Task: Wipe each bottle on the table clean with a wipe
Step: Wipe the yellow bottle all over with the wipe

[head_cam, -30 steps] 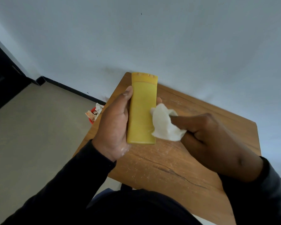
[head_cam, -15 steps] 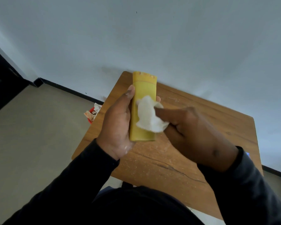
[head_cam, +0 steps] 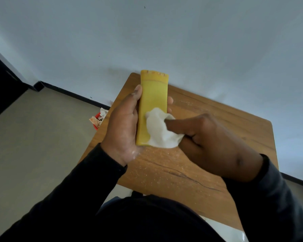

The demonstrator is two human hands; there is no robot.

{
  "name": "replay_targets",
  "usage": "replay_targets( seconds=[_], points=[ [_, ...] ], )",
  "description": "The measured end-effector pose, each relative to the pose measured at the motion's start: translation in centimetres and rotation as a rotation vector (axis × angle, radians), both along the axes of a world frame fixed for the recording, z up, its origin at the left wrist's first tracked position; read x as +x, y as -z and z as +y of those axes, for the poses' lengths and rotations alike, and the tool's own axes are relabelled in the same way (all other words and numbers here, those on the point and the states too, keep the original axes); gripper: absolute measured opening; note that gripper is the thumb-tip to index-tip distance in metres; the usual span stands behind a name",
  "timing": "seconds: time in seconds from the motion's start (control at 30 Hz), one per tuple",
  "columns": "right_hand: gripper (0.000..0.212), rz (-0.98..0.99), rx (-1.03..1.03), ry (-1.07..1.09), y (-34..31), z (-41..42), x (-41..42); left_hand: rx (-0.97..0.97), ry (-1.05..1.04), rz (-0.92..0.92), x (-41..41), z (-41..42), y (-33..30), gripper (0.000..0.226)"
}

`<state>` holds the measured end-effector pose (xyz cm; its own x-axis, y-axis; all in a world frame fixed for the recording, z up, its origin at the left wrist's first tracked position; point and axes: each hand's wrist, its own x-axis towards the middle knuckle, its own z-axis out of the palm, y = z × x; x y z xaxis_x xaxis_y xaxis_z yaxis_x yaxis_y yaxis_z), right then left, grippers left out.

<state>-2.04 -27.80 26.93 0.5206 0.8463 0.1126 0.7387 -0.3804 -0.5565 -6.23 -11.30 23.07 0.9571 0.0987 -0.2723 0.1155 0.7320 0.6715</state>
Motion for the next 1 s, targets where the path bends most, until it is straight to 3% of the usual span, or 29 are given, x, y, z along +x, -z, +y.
replay_targets(
  seconds=[0.17,0.3,0.47,0.6,0.77,0.9,1.0],
  points=[
    [0.036,-0.085,0.026,0.157,0.3,-0.4,1.3,0.025,-0.034,-0.001,0.0,0.0,0.0,0.045],
    [0.030,0.019,0.032,0.002,0.3,-1.2,0.4,0.020,0.013,0.010,-0.2,0.1,-0.3,0.054],
    [0.034,-0.029,0.061,0.145,0.7,-1.5,1.4,0.018,-0.010,0.027,0.0,0.1,-0.3,0.047],
    [0.032,0.046,0.026,0.004,0.5,-1.9,0.1,0.004,0.025,0.012,-0.3,0.2,-0.4,0.053],
    [0.030,0.003,0.061,0.088,0.4,-1.8,0.9,0.028,-0.001,-0.004,-0.1,-0.1,-0.4,0.051],
    [0.032,0.062,0.022,-0.009,0.6,-1.6,-0.4,0.064,0.005,-0.004,0.0,-0.1,-0.7,0.053],
    [0.036,-0.026,0.038,0.108,0.8,-1.1,-0.1,0.057,-0.034,-0.004,0.3,-0.3,-0.7,0.050]
  ],
)
